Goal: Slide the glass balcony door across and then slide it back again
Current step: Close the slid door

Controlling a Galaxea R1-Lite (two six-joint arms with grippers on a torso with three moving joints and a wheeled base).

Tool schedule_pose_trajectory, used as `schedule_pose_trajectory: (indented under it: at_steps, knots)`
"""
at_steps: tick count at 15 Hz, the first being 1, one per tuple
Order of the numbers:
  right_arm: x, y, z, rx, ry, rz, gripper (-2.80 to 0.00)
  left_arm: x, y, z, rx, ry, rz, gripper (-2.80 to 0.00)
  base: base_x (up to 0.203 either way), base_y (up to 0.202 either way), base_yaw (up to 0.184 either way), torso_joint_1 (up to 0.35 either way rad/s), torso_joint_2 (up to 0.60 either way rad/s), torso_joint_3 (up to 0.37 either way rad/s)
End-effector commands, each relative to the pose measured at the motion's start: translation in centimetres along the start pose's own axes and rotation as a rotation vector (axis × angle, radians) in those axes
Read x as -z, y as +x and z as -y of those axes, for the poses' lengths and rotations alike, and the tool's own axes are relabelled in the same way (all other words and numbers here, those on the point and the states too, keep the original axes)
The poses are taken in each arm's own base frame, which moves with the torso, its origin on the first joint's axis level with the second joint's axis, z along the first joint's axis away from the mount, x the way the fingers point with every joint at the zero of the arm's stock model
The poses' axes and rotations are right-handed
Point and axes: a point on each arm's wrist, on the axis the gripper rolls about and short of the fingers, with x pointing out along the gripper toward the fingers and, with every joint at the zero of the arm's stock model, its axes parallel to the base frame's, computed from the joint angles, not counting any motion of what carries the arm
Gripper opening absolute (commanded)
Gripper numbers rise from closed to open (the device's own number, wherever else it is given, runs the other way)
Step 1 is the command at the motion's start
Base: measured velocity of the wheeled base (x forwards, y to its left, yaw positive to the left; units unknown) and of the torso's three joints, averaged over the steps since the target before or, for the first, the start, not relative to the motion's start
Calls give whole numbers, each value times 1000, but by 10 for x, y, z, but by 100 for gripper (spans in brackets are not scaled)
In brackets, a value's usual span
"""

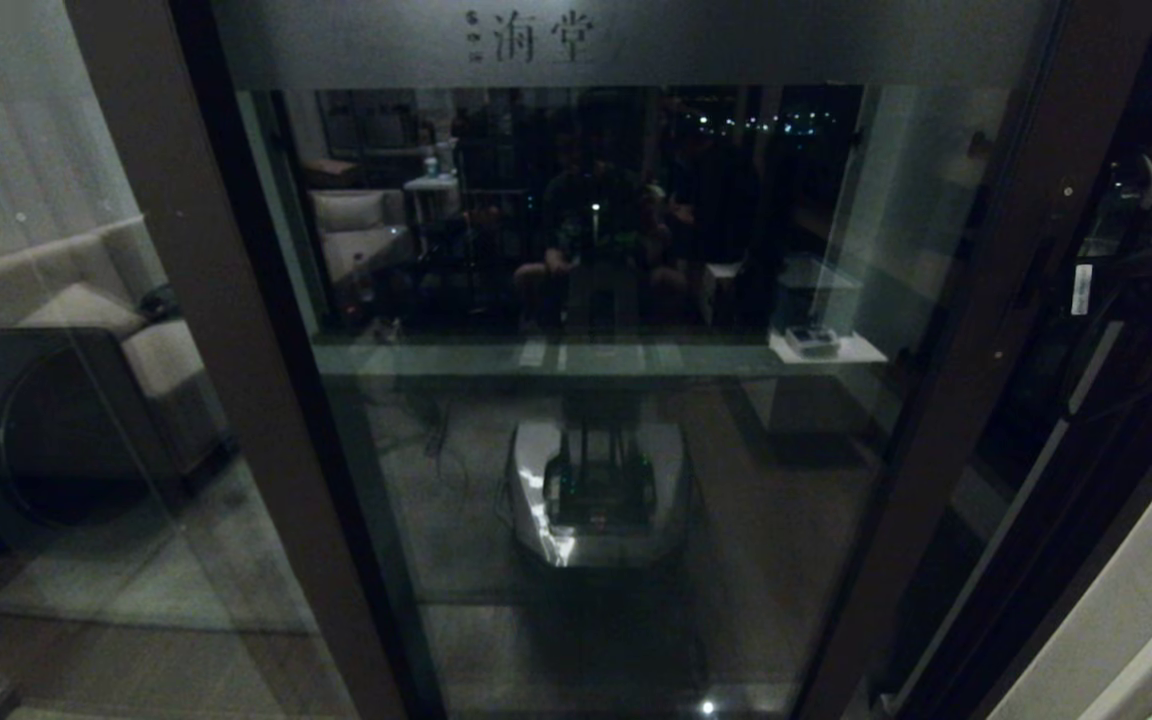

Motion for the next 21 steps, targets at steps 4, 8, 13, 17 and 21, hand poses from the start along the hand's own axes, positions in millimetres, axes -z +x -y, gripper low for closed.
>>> schedule_pose_trajectory:
  at_steps: [4, 8, 13, 17, 21]
  knots:
    - [3, 13, -10, -6, -10, -13, 0, 0, 0, 0, 0, 1, 0, -280, 0, 0, 0, 0, 0, 0]
    - [8, 24, -12, 4, -13, -30, 0, 0, 0, 0, 0, 1, 0, -280, 0, 0, 0, 0, 0, 0]
    - [15, 36, -6, 32, -11, -48, 0, 0, 0, 0, -2, 0, 0, -280, 0, 0, 0, 0, 0, 0]
    - [16, 41, 1, 48, -7, -50, 0, 0, 0, 0, 0, 1, 0, -280, 0, 0, 0, 0, 0, 0]
    - [20, 47, 7, 69, -9, -64, 0, 0, 0, 0, -2, 0, 0, -280, 0, 0, 0, 0, 0, 0]
